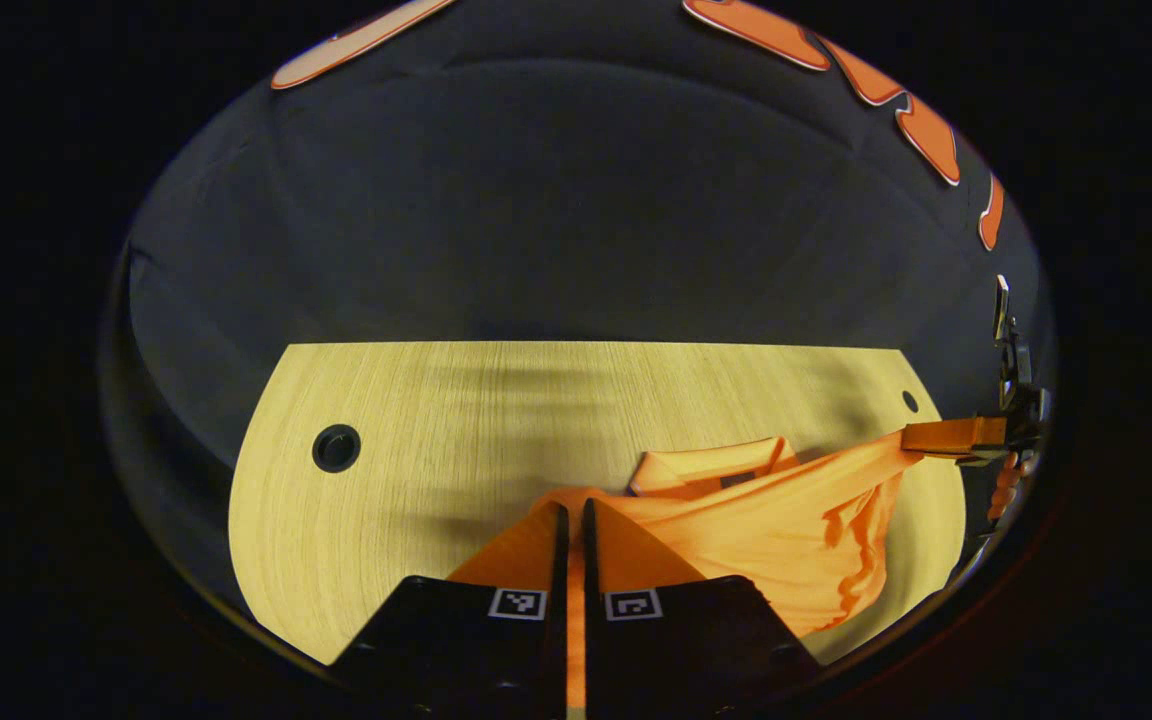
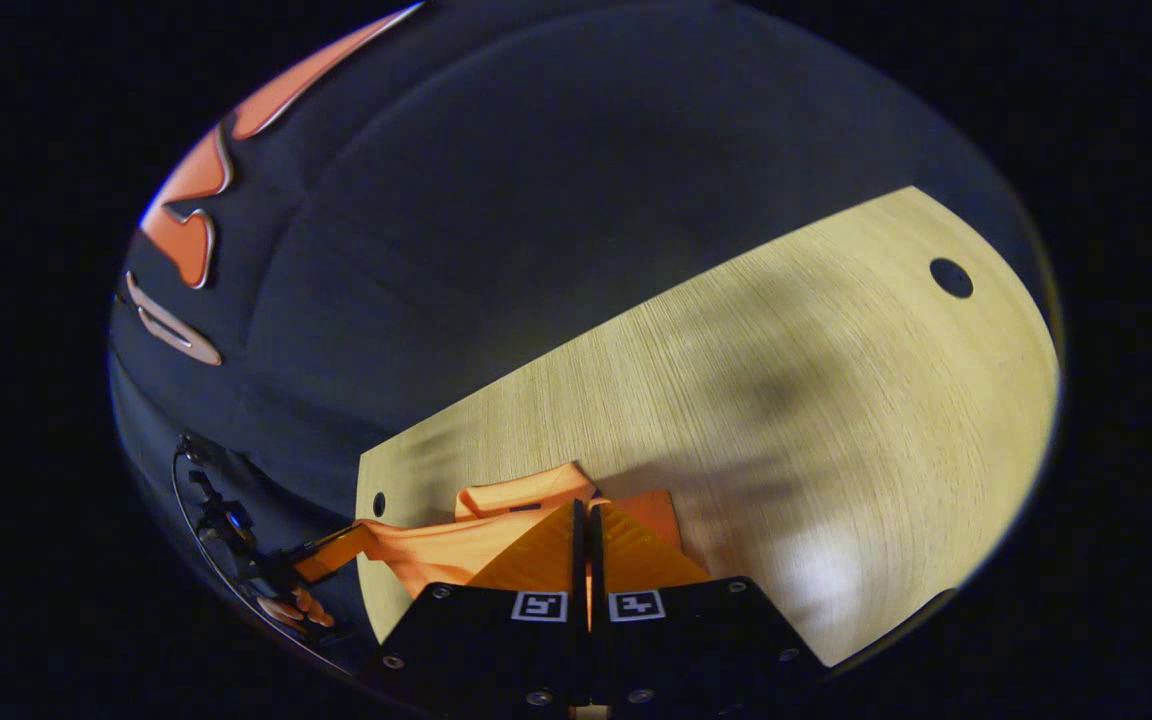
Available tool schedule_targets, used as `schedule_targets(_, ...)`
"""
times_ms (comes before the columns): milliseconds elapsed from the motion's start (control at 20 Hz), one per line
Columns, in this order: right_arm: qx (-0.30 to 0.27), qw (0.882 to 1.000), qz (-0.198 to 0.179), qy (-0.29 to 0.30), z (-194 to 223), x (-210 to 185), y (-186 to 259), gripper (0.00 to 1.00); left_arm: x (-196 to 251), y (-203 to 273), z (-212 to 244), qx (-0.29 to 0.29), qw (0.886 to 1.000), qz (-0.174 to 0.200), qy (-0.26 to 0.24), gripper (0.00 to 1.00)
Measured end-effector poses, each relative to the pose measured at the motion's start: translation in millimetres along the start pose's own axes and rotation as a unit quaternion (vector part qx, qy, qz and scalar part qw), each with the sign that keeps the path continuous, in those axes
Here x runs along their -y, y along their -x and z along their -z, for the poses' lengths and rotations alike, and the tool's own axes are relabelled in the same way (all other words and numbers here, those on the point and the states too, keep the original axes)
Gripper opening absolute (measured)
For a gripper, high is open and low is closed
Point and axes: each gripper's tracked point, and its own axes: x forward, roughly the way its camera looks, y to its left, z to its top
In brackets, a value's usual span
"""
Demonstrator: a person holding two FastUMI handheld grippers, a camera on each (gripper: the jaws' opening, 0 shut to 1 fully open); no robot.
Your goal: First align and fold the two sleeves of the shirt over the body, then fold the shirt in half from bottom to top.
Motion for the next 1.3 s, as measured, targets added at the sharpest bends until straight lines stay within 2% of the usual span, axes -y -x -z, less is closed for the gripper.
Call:
schedule_targets(50,0.007,1.0,0.009,0.005,-3,5,-1,0.02,-4,0,-5,0.007,1.0,-0.009,0.0,0.1)
schedule_targets(100,0.013,1.0,0.014,0.013,-6,7,2,0.18,-6,-1,-8,0.012,1.0,-0.015,0.001,0.28)
schedule_targets(200,0.033,0.999,0.027,0.033,-11,11,16,0.42,-8,12,-10,0.02,0.999,-0.03,-0.011,0.64)
schedule_targets(300,0.079,0.993,0.047,0.074,-24,7,39,0.69,-12,38,-32,0.055,0.997,-0.046,-0.021,1.0)
schedule_targets(350,0.104,0.988,0.055,0.098,-29,1,53,0.72,-8,53,-44,0.078,0.996,-0.045,-0.022,1.0)
schedule_targets(400,0.127,0.983,0.062,0.12,-32,-8,68,0.89,-1,70,-53,0.099,0.994,-0.044,-0.024,1.0)
schedule_targets(550,0.172,0.969,0.065,0.162,-30,-35,111,0.96,16,116,-66,0.137,0.99,-0.034,-0.028,1.0)
schedule_targets(700,0.214,0.954,0.071,0.197,-23,-58,151,0.98,29,166,-78,0.176,0.984,-0.016,-0.034,1.0)
schedule_targets(850,0.265,0.934,0.08,0.226,-17,-81,191,0.98,38,222,-86,0.23,0.972,-0.011,-0.035,1.0)
schedule_targets(1000,0.319,0.909,0.087,0.253,-17,-97,228,0.98,45,267,-86,0.277,0.96,0.008,-0.038,1.0)
schedule_targets(1100,0.357,0.892,0.086,0.264,-11,-112,255,0.98,48,288,-85,0.3,0.952,0.008,-0.05,1.0)
schedule_targets(1150,0.377,0.882,0.083,0.269,-10,-119,267,1.0,50,300,-86,0.319,0.946,0.008,-0.055,1.0)
schedule_targets(1300,0.418,0.86,0.092,0.278,7,-133,296,0.98,56,333,-77,0.363,0.93,0.023,-0.053,1.0)
